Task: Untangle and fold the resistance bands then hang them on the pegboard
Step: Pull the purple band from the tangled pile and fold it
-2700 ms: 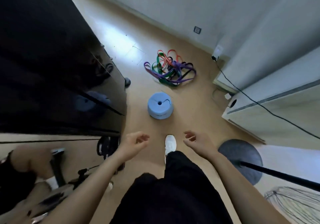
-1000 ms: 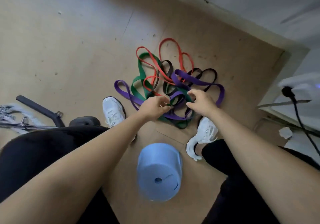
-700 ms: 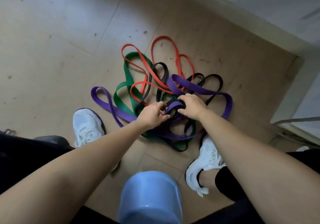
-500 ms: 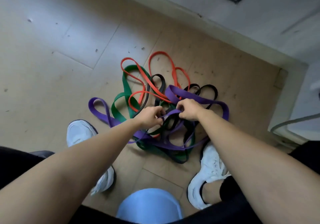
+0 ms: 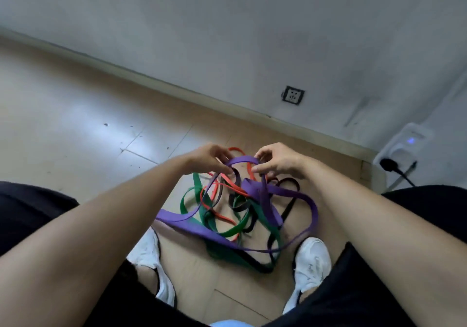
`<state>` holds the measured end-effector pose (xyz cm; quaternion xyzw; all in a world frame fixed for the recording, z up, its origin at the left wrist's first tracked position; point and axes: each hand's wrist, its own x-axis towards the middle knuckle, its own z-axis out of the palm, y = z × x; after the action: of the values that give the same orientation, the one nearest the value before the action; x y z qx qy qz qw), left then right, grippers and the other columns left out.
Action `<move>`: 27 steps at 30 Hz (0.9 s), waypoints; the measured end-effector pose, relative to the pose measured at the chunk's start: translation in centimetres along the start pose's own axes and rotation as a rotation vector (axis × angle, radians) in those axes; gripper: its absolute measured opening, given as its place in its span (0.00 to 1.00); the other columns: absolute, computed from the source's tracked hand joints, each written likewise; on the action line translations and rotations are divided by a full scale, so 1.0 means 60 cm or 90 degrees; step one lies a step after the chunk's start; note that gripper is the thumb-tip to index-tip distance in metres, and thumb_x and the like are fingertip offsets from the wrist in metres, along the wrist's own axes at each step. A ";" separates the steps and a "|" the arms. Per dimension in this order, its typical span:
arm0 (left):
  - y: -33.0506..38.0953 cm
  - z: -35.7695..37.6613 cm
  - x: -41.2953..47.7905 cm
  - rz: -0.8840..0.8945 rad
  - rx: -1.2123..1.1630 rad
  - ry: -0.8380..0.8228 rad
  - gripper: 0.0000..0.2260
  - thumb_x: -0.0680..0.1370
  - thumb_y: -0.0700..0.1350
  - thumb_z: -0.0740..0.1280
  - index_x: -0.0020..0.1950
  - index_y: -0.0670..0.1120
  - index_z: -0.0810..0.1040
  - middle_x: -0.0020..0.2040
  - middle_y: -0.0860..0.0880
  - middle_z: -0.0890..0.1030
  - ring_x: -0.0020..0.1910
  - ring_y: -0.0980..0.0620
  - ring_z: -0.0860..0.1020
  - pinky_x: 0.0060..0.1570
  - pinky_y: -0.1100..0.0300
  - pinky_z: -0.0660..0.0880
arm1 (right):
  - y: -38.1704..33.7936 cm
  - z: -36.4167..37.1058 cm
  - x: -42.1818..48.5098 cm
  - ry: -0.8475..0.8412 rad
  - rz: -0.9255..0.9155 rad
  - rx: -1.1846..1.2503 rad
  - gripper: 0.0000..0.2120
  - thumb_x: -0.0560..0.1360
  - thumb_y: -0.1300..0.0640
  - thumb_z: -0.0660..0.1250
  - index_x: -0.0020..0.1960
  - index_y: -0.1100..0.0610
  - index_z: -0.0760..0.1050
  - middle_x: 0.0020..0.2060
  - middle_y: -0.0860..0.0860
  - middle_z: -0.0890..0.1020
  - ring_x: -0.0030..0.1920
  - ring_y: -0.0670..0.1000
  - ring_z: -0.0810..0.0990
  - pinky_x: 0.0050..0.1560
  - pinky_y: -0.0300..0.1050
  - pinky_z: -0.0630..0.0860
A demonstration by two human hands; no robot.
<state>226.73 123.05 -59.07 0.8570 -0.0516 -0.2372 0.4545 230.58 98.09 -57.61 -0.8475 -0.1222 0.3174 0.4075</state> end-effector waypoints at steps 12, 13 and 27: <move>0.299 -0.181 -0.110 0.260 -0.153 0.250 0.14 0.77 0.45 0.75 0.61 0.44 0.81 0.53 0.43 0.86 0.51 0.47 0.86 0.52 0.53 0.83 | -0.304 -0.173 -0.121 0.229 -0.330 0.115 0.16 0.73 0.61 0.77 0.59 0.60 0.78 0.45 0.57 0.83 0.47 0.55 0.85 0.51 0.57 0.85; 0.318 -0.193 -0.109 0.276 -0.172 0.269 0.14 0.77 0.45 0.74 0.61 0.44 0.81 0.53 0.43 0.86 0.52 0.46 0.86 0.52 0.52 0.83 | -0.324 -0.184 -0.124 0.230 -0.352 0.130 0.18 0.74 0.60 0.76 0.61 0.60 0.77 0.46 0.58 0.83 0.48 0.57 0.85 0.51 0.58 0.84; 0.306 -0.188 0.018 0.272 -0.352 0.212 0.17 0.75 0.48 0.73 0.61 0.42 0.80 0.53 0.44 0.86 0.53 0.46 0.85 0.51 0.56 0.82 | -0.335 -0.237 -0.030 0.135 -0.444 0.128 0.16 0.81 0.63 0.67 0.67 0.62 0.76 0.46 0.54 0.84 0.49 0.58 0.87 0.47 0.49 0.84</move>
<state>235.11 120.55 -39.34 0.6990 -0.0889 0.0003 0.7095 239.30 101.33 -34.74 -0.7389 -0.3286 0.0807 0.5827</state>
